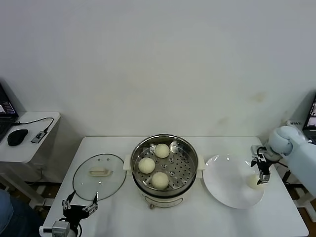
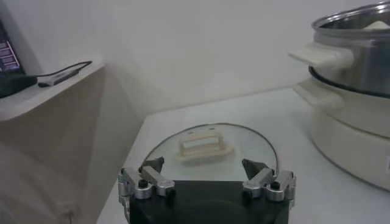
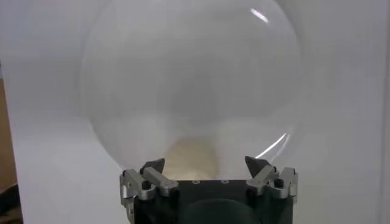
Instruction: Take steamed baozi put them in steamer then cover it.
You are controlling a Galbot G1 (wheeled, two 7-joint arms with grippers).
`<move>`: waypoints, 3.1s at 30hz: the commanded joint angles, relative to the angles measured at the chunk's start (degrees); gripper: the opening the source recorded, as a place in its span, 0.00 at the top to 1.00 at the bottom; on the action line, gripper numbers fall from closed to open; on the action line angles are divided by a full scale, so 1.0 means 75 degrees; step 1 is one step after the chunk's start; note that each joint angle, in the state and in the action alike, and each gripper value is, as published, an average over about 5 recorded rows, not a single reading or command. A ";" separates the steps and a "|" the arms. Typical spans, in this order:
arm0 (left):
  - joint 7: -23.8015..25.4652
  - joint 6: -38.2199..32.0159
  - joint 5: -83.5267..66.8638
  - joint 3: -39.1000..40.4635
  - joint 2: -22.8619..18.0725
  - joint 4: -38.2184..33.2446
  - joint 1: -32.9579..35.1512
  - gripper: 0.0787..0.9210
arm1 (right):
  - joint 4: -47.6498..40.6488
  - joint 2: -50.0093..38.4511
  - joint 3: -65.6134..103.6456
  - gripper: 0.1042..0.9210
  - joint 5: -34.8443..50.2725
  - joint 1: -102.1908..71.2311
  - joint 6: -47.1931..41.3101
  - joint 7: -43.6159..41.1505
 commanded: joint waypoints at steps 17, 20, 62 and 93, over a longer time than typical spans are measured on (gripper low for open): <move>0.0001 -0.0004 0.0018 0.0013 0.0011 0.0110 -0.0026 0.12 | -0.0567 0.0437 -0.0086 0.12 -0.0567 -0.0135 0.0219 -0.0031; 0.0000 -0.0005 0.0016 0.0007 0.0015 0.0113 -0.0024 0.12 | -0.0620 0.0447 -0.0089 0.12 -0.0591 -0.0136 0.0225 -0.0027; -0.0014 -0.0004 -0.0143 -0.0027 -0.0074 0.0327 -0.0312 0.12 | 0.1486 -0.0277 -0.2048 0.40 0.3080 0.3038 -0.1084 0.0061; -0.0004 0.0021 -0.0471 -0.0236 0.0028 0.0017 -0.0472 0.12 | 0.1407 0.2682 -0.5432 0.40 0.5847 0.5635 -0.2702 0.0569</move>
